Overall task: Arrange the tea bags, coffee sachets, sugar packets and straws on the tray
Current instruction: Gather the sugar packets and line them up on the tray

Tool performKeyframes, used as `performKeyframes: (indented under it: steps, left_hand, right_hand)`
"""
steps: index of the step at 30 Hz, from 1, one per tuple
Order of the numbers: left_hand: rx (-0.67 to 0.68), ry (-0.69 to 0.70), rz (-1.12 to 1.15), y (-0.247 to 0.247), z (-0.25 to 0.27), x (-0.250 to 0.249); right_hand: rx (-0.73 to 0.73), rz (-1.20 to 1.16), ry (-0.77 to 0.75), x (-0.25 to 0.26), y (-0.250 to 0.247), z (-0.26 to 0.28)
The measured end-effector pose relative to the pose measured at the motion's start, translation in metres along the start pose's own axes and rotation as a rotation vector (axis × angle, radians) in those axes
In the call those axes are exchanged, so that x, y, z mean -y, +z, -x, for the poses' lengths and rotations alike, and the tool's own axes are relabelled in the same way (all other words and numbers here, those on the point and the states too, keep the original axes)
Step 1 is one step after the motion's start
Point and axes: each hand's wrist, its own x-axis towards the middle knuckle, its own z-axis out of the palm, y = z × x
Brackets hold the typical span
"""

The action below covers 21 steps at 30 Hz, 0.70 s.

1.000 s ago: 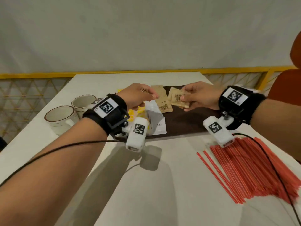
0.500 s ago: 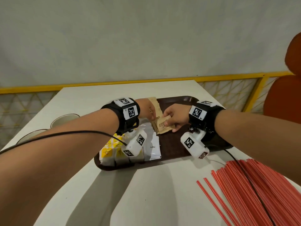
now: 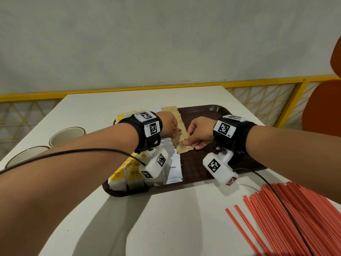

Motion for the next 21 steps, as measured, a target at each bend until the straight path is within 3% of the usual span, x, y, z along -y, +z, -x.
performKeyframes:
  steps: [7,12,14,17,19,21]
  left_hand:
    - [0.002,-0.001,0.01,-0.002,0.002,0.0]
    - [-0.022,-0.042,0.183,-0.014,0.009,0.002]
    - [-0.04,-0.094,0.383,-0.018,0.015,0.003]
    - [-0.016,-0.177,0.963,-0.019,0.027,0.006]
    - [0.016,-0.174,1.304,-0.018,0.035,0.009]
    - [0.009,-0.131,1.546,-0.017,0.042,0.009]
  right_hand:
    - [-0.008,-0.06,0.001,-0.004,-0.001,0.004]
    - [-0.019,-0.059,-0.009,-0.003,-0.001,0.007]
    - [-0.021,-0.061,0.009,-0.002,-0.002,0.01]
    - [-0.09,-0.019,-0.001,0.002,-0.006,0.016]
    - [-0.159,-0.077,-0.093,0.006,-0.01,0.021]
    - [-0.137,-0.253,-0.206,0.011,-0.011,0.026]
